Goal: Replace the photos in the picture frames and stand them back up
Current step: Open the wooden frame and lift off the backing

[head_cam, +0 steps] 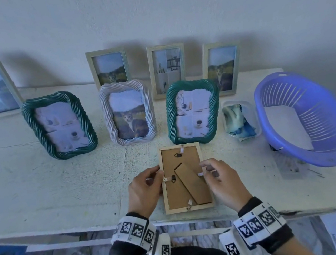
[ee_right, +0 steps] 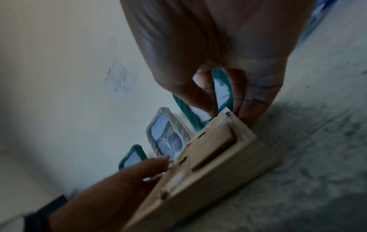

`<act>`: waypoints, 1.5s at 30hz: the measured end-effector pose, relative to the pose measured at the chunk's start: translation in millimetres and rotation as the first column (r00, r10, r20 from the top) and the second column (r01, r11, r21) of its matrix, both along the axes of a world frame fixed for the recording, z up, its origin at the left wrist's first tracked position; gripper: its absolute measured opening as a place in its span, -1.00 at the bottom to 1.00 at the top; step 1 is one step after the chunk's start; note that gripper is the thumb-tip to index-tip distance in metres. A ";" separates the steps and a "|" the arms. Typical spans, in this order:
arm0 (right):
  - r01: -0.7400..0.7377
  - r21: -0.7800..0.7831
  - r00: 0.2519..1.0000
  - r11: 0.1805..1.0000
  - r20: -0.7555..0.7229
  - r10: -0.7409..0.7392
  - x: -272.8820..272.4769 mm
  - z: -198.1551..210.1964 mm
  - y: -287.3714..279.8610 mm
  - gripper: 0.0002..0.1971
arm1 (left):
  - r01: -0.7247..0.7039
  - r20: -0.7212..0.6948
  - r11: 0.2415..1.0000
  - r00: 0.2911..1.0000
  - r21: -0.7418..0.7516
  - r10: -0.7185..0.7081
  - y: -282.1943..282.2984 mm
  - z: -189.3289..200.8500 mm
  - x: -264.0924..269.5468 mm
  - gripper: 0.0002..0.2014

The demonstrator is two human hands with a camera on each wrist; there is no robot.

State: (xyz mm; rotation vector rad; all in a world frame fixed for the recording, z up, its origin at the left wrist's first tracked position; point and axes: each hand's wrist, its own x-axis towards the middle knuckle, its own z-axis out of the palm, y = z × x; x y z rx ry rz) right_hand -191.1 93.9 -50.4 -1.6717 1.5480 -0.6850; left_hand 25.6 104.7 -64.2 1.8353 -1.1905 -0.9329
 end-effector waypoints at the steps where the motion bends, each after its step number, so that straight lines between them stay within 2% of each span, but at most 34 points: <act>1: -0.005 -0.011 0.999 1.000 -0.035 0.004 0.3 -3.5 0.3 -0.78 | 0.028 0.069 1.000 0.997 -0.006 -0.028 0.8 -2.1 -1.7 -0.72; 5: -0.031 -0.060 0.990 0.998 -0.140 0.022 1.4 -5.7 0.5 -0.74 | 0.209 0.288 0.977 0.933 0.053 -0.215 1.0 -5.6 -5.6 -0.58; 7: -0.051 -0.071 0.983 0.996 -0.182 0.037 3.0 -5.2 0.1 -0.76 | 0.240 0.327 0.970 0.914 0.040 -0.240 0.5 -8.1 -4.2 -0.56; 13: -0.099 -0.103 0.969 0.990 -0.235 0.073 5.0 -5.0 -2.6 -0.96 | 0.192 0.322 0.979 0.933 -0.074 -0.159 -0.2 -11.9 -4.6 -0.64; 20: -0.155 0.015 0.943 0.988 -0.297 0.153 1.5 -3.1 -12.3 -0.87 | 0.106 0.440 0.990 0.896 -0.091 -0.056 -2.1 -14.5 -18.6 -0.77; 24: -0.194 0.047 0.940 0.980 -0.275 0.199 -3.2 0.5 -11.5 -0.72 | 0.109 0.464 0.990 0.884 -0.090 -0.055 -4.5 -13.7 -23.0 -0.82; 28: -0.233 0.032 0.937 0.972 -0.258 0.234 -9.3 -1.7 -9.0 -0.68 | 0.121 0.459 0.990 0.885 -0.070 -0.076 -4.3 -11.5 -22.6 -0.81; 32: -0.251 0.054 0.924 0.966 -0.283 0.256 -13.6 2.2 -15.0 -0.69 | 0.204 0.402 0.973 0.904 -0.104 -0.146 -2.2 -16.2 -11.5 -0.78; 35: -0.223 0.024 0.894 0.974 -0.394 0.215 -8.7 8.9 -26.8 -0.70 | 0.262 0.351 0.958 0.913 -0.114 -0.208 6.6 -18.1 -6.7 -0.74; 39: -0.198 -0.056 0.830 0.979 -0.541 0.137 7.4 15.5 -43.4 -0.65 | 0.252 0.289 0.964 0.932 -0.082 -0.219 13.5 -16.7 -5.0 -0.70; 42: -0.195 -0.017 0.782 0.981 -0.606 0.145 18.0 16.1 -53.9 -0.57 | 0.232 0.243 0.970 0.948 -0.077 -0.207 13.1 -15.9 -3.8 -0.69; 45: -0.185 0.012 0.743 0.983 -0.653 0.148 23.4 15.6 -61.1 -0.58 | 0.223 0.218 0.972 0.955 -0.077 -0.202 13.8 -17.1 -3.5 -0.70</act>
